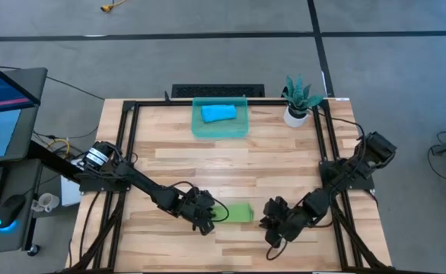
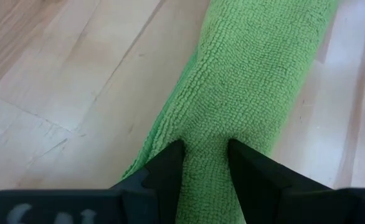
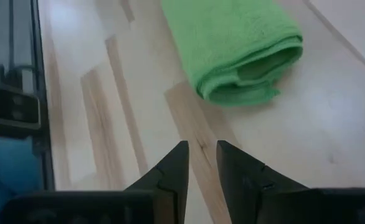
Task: Roll microfiber towels into tight, uniform cylinder then place into a basket
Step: Put the green microfiber cloth into the bin
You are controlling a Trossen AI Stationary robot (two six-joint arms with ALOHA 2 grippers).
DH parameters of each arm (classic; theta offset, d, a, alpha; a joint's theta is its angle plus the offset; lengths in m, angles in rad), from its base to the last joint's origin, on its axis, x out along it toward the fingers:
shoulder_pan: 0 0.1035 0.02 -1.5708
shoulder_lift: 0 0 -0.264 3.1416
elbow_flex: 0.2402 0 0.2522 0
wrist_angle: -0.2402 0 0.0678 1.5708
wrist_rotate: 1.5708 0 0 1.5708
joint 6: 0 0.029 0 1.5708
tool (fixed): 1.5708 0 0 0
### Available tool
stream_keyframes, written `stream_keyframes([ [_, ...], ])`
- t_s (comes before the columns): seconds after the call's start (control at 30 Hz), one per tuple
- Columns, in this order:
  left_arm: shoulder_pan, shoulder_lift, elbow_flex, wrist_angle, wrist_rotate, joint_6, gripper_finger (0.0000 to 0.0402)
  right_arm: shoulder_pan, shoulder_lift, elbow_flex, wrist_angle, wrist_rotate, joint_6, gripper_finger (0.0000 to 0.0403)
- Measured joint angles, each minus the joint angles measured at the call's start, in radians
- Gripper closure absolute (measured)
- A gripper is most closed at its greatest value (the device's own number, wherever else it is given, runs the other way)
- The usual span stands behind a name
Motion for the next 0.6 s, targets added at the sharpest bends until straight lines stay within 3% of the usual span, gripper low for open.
stream_keyframes([
  [0.37,0.017,0.0,0.0,-0.014,-0.053,0.006,0.0275,-0.018,0.001,-0.014,0.089,0.054,-0.047,0.0289],
  [0.6,0.101,-0.002,0.002,-0.097,-0.114,0.076,0.0275,-0.076,0.001,-0.014,0.082,0.054,-0.065,0.0243],
])
